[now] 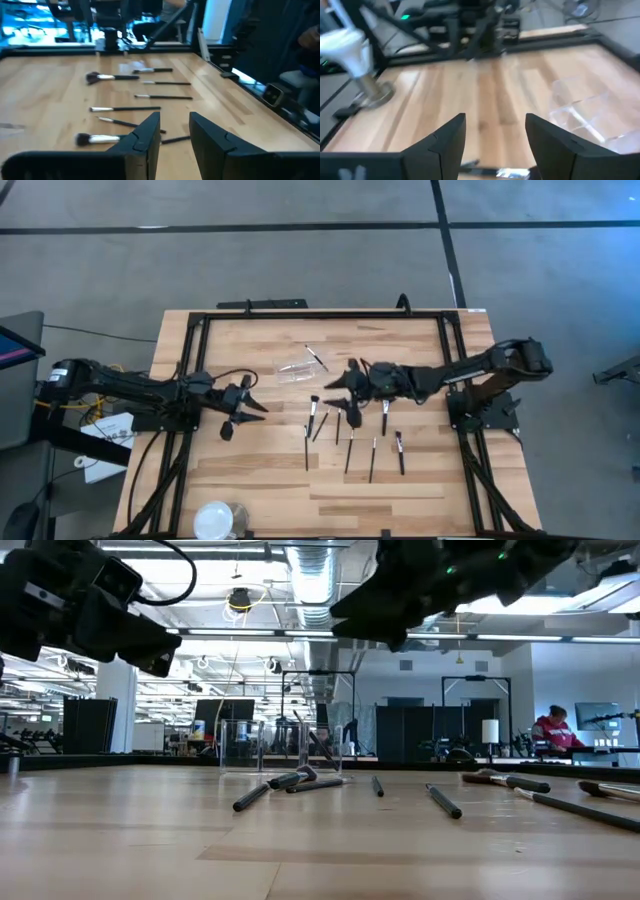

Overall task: Put items in baskets/containers
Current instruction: Put the black eyeshadow brush into the transparent organizer

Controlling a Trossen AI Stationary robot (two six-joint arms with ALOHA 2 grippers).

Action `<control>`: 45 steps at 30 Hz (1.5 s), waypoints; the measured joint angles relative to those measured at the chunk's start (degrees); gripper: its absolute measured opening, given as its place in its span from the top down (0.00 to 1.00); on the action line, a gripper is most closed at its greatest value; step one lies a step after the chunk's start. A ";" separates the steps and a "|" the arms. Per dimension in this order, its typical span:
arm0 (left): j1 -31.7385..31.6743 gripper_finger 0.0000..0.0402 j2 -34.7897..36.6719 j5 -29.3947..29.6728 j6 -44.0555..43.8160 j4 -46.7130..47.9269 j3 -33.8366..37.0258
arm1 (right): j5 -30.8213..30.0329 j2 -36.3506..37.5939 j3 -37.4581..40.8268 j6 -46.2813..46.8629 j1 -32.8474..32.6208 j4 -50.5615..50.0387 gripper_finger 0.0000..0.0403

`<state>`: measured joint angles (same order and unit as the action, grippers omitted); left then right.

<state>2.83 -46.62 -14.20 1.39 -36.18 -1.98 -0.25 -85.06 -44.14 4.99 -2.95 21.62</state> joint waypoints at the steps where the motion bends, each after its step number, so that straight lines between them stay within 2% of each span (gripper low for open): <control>1: 0.48 0.75 -1.90 -0.02 0.04 -1.82 0.00 | 0.00 0.36 0.02 0.00 -0.89 -0.46 0.51; 5: 1.70 0.75 -10.84 0.24 -0.15 -8.74 -0.66 | 0.03 0.44 0.02 4.26 -3.31 1.22 0.53; 10: 1.75 0.75 -23.72 0.45 2.59 -9.39 -6.63 | -3.34 -1.89 0.05 8.09 -4.61 -0.43 0.56; 16: 1.75 0.75 -39.60 -5.02 9.23 -9.28 -15.06 | -4.44 -3.75 -0.02 8.52 -3.78 0.18 0.59; 21: 1.61 0.75 -48.48 -5.74 12.96 -9.33 -21.00 | -4.42 -3.76 -0.05 8.70 -3.11 0.06 0.60; 26: 1.34 0.75 -53.28 -2.72 15.43 -9.27 -24.31 | -4.26 -3.76 -0.09 8.68 -3.05 0.05 0.61; 32: -0.57 0.75 -57.04 -2.44 15.60 -8.81 -24.73 | -4.24 -3.76 -0.09 8.63 -3.05 -0.21 0.60; 45: -2.40 0.75 -58.66 -3.67 15.34 -8.92 -25.03 | -4.24 -3.76 -0.09 8.57 -3.05 0.05 0.63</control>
<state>0.43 -105.28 -17.86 16.73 -45.09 -27.01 -4.49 -88.82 -44.23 13.56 -6.00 21.67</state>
